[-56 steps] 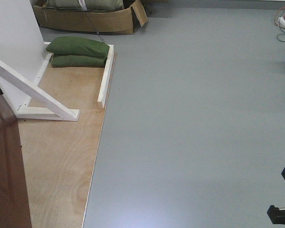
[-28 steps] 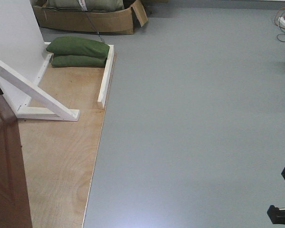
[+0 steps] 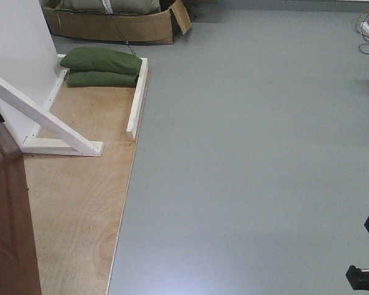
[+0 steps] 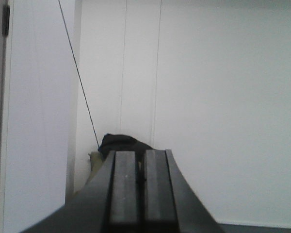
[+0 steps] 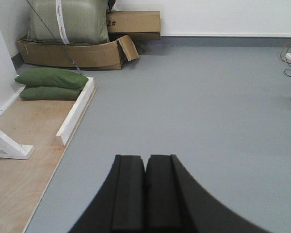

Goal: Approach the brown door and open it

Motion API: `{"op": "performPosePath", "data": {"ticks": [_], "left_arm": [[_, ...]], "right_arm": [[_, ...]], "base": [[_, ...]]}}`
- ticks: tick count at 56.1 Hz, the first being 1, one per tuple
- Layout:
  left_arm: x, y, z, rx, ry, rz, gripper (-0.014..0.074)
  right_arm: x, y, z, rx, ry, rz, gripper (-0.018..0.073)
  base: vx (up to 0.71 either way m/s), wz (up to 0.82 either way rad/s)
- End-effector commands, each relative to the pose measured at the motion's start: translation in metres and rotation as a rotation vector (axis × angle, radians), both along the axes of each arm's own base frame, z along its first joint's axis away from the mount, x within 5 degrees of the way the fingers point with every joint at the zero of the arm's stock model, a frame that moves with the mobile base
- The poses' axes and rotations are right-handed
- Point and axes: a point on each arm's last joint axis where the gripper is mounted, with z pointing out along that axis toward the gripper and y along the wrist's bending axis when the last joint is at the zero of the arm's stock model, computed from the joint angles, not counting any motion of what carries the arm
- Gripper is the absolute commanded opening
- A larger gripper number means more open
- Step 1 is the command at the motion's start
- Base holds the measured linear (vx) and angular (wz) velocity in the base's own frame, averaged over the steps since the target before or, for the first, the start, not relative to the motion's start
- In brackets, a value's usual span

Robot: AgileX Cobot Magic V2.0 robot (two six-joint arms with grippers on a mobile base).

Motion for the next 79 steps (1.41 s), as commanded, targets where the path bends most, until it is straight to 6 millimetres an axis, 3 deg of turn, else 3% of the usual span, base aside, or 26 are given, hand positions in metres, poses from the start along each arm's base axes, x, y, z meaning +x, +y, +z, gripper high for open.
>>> {"op": "performPosePath", "data": {"ticks": [1,16,31,40,50,56,63,71,79], "left_arm": [[-0.011,0.001,0.043,0.078,-0.15,0.044,0.0012],[-0.058,0.003,0.111,0.31,-0.4,0.305,0.0012],[-0.088,-0.003,0.14,0.724,-0.416,0.691,0.0012],[-0.083,0.001,0.134,0.97,-0.225,0.878,0.0012],[-0.075,0.024,0.112,1.117,0.228,0.994,0.0012],[-0.077,0.045,0.097,0.98,0.505,1.072,0.0012],[-0.097,0.068,0.087,0.575,0.641,1.329,0.0013],[-0.131,0.076,0.086,0.129,0.493,1.69,0.0013],[-0.136,0.074,0.09,-0.104,0.169,1.662,0.0013]], "right_arm": [[0.002,-0.001,0.006,-0.007,-0.078,-0.005,0.0],[0.002,-0.001,0.006,-0.007,-0.078,-0.005,0.0],[0.002,-0.001,0.006,-0.007,-0.078,-0.005,0.0],[0.002,-0.001,0.006,-0.007,-0.078,-0.005,0.0],[0.002,-0.001,0.006,-0.007,-0.078,-0.005,0.0],[0.002,-0.001,0.006,-0.007,-0.078,-0.005,0.0],[0.002,-0.001,0.006,-0.007,-0.078,-0.005,0.0],[0.002,-0.001,0.006,-0.007,-0.078,-0.005,0.0],[0.002,-0.001,0.006,-0.007,-0.078,-0.005,0.0]], "base": [[0.0,0.0],[0.0,0.0],[0.0,0.0],[0.0,0.0],[0.0,0.0],[0.0,0.0],[0.0,0.0],[0.0,0.0],[0.0,0.0]]}}
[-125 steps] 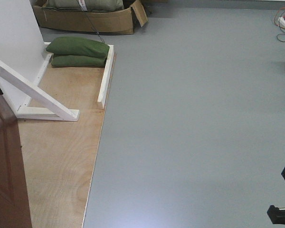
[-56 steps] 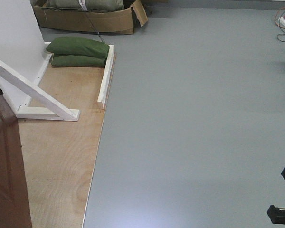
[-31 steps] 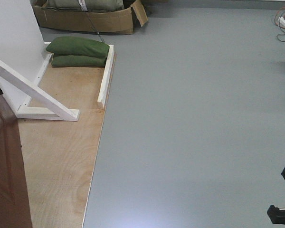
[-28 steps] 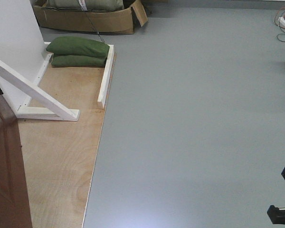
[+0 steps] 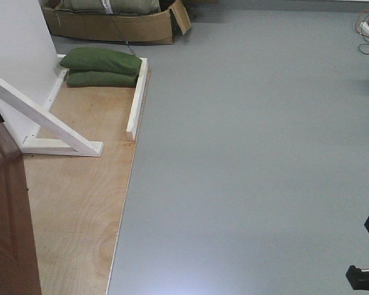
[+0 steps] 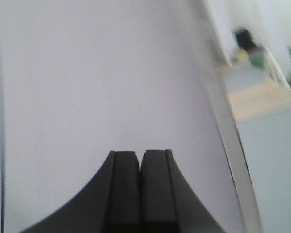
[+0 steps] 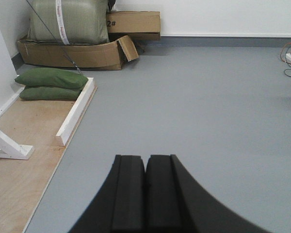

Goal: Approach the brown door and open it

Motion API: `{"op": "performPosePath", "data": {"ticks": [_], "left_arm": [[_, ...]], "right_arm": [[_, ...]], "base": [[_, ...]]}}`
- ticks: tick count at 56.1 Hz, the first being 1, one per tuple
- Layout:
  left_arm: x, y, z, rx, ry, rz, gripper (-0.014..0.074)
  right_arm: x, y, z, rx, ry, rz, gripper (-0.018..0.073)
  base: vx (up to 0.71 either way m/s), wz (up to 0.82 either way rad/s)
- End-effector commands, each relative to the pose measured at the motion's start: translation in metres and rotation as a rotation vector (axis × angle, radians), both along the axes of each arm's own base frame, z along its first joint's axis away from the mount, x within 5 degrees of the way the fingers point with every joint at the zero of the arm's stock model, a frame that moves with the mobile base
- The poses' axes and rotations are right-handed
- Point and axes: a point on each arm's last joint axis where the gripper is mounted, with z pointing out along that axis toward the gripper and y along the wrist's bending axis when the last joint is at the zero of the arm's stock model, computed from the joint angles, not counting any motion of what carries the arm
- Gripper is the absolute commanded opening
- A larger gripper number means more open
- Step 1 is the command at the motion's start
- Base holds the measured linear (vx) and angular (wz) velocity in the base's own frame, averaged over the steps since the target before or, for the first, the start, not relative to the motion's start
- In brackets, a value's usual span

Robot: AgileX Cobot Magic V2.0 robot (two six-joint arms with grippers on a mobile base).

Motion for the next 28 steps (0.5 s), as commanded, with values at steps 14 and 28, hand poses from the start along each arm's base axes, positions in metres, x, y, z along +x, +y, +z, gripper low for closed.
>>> {"op": "performPosePath", "data": {"ticks": [14,28], "left_arm": [[0.024,0.009,0.009,0.063,-0.539,-0.052,0.0013],[0.068,0.025,0.01,0.081,-0.344,-0.009,0.0013]], "right_arm": [[0.002,-0.001,0.006,-0.007,-0.078,-0.005,0.0],[0.002,-0.001,0.006,-0.007,-0.078,-0.005,0.0]], "base": [[0.0,0.0],[0.0,0.0]]}}
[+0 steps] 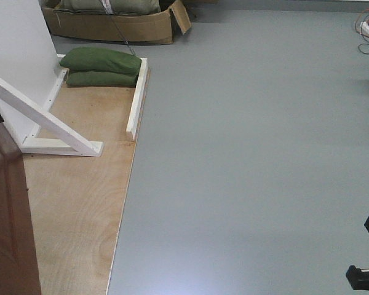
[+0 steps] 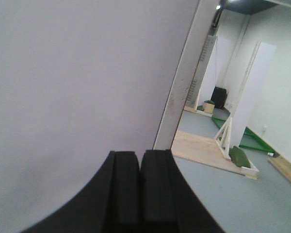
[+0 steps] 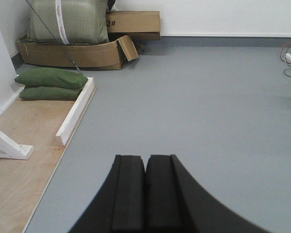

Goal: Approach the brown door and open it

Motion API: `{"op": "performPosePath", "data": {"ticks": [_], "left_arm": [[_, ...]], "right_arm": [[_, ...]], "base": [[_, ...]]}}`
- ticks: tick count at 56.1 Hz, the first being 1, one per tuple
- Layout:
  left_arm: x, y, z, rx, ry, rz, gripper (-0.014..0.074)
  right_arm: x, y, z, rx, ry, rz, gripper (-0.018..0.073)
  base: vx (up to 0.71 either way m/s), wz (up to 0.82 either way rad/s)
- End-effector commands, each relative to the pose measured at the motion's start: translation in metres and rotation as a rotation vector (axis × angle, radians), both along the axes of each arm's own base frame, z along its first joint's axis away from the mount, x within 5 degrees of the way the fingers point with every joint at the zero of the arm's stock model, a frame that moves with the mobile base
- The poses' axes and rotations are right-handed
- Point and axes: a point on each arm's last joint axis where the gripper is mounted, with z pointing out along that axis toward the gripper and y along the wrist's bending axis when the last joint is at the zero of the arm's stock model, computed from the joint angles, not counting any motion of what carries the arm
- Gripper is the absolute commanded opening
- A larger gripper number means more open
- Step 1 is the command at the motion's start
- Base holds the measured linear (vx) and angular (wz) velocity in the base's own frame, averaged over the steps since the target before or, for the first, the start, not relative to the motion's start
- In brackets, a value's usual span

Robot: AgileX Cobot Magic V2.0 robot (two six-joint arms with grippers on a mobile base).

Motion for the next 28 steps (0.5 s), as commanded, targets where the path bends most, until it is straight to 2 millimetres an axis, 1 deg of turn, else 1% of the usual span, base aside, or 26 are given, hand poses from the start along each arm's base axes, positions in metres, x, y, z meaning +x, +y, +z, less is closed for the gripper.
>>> {"op": "performPosePath", "data": {"ticks": [1,14,20,28], "left_arm": [[0.01,0.003,0.011,0.093,0.089,0.055,0.0013],[0.03,0.01,0.013,0.136,0.236,0.105,0.0015],[0.036,0.015,0.011,0.122,0.264,0.13,0.0015],[0.038,0.024,0.008,0.1,0.293,0.2,0.0017]], "right_arm": [[0.002,-0.001,0.006,-0.007,-0.078,-0.005,0.0],[0.002,-0.001,0.006,-0.007,-0.078,-0.005,0.0],[0.002,-0.001,0.006,-0.007,-0.078,-0.005,0.0],[0.002,-0.001,0.006,-0.007,-0.078,-0.005,0.0]], "base": [[0.0,0.0],[0.0,0.0],[0.0,0.0],[0.0,0.0]]}}
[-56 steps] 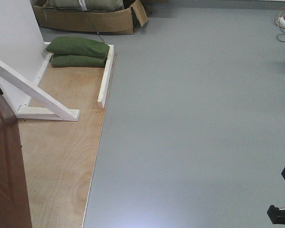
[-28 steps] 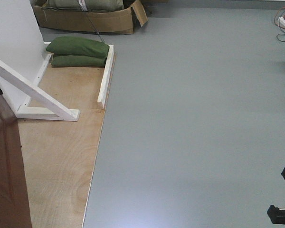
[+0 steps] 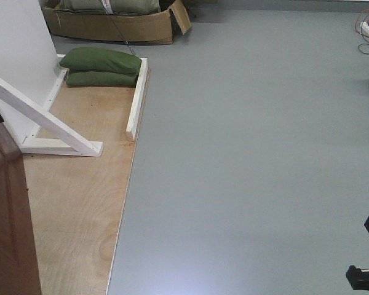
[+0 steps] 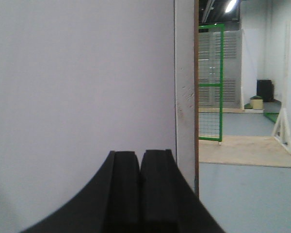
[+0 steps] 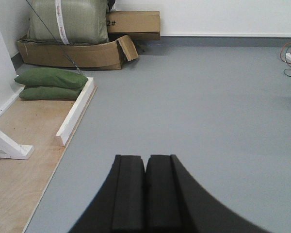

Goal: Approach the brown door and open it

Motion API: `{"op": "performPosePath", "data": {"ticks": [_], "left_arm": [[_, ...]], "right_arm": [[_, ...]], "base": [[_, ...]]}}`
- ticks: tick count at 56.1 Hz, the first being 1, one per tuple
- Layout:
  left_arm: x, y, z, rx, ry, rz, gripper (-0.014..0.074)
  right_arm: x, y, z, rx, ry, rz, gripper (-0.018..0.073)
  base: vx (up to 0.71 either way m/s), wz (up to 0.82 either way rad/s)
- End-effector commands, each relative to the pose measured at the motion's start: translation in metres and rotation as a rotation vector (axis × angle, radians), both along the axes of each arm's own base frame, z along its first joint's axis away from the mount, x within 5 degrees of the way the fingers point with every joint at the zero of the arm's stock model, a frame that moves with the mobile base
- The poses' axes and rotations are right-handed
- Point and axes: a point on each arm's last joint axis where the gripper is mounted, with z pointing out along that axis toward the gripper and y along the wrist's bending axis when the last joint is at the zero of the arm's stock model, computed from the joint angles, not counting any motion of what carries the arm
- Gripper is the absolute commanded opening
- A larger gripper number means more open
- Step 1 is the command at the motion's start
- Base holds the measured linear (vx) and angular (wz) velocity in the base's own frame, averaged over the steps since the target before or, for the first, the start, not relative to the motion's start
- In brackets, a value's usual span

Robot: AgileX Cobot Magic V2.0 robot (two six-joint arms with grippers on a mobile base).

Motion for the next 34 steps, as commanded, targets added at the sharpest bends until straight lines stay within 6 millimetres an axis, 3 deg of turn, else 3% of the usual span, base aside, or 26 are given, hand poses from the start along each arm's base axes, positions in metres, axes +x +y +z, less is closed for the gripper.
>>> {"op": "performPosePath", "data": {"ticks": [1,11,34], "left_arm": [[-0.003,0.002,0.008,0.06,0.021,0.062,0.0017],[0.009,0.007,0.004,0.054,-0.094,-0.004,0.0017],[0.045,0.006,-0.001,-0.034,-0.243,-0.42,0.0017]], "right_arm": [[0.002,-0.001,0.006,-0.007,-0.078,-0.005,0.0],[0.002,-0.001,0.006,-0.007,-0.078,-0.005,0.0],[0.002,-0.001,0.006,-0.007,-0.078,-0.005,0.0]], "base": [[0.0,0.0],[0.0,0.0],[0.0,0.0]]}}
